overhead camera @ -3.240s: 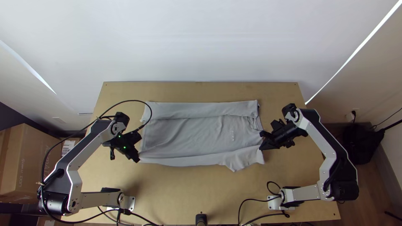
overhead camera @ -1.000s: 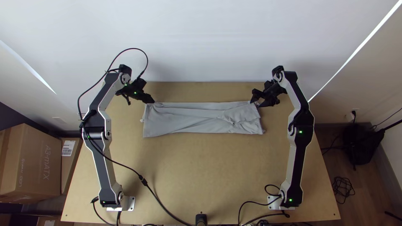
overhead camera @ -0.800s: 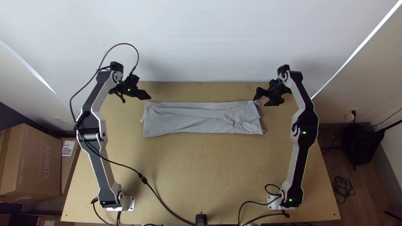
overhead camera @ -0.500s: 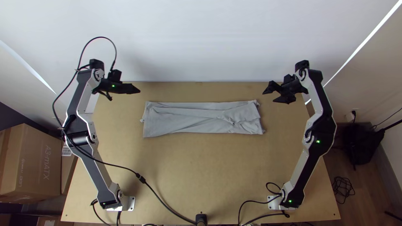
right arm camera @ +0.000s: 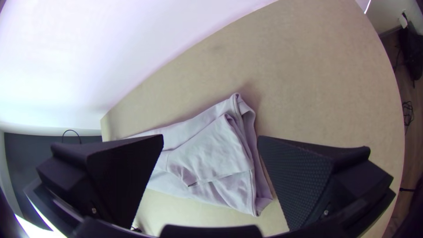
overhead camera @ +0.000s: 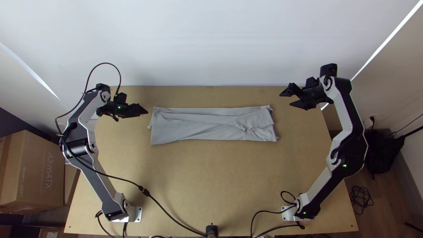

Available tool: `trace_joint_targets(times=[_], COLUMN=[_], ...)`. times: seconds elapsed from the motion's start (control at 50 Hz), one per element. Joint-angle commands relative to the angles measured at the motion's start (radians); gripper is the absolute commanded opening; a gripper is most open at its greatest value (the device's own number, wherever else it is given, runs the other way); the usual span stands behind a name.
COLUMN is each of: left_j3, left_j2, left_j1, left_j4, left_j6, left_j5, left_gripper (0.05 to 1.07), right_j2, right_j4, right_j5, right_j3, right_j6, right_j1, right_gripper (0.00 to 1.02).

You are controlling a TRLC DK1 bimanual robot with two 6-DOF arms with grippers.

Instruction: Fold the t-shirt

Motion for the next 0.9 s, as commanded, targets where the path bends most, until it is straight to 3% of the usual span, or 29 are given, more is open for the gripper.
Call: trace_joint_targets(times=[0.0,0.54,0.74,0.88], left_j3=[-0.051,-0.211,-0.238,-0.307], left_j2=[-0.039,-0.032,-0.055,-0.105], left_j1=[-0.002,-0.198,-0.262,-0.281], left_j4=[0.008,0.102,0.234,0.315], left_j6=[0.001,-0.023,-0.106,-0.15], left_j5=[0.026,0.023,-0.099,-0.148], left_gripper=[1.03,1.03,1.02,0.75], right_j2=[-0.035,-0.106,-0.146,-0.185], right_j4=[0.004,0.03,0.039,0.059], right_j5=[-0.013,-0.013,-0.013,-0.013], right_j3=[-0.039,-0.1,-0.128,-0.177], right_j6=[0.02,0.024,0.03,0.032], right_j1=[-0.012,-0.019,-0.013,-0.01], right_gripper=[0.98,0.98,0.98,0.98])
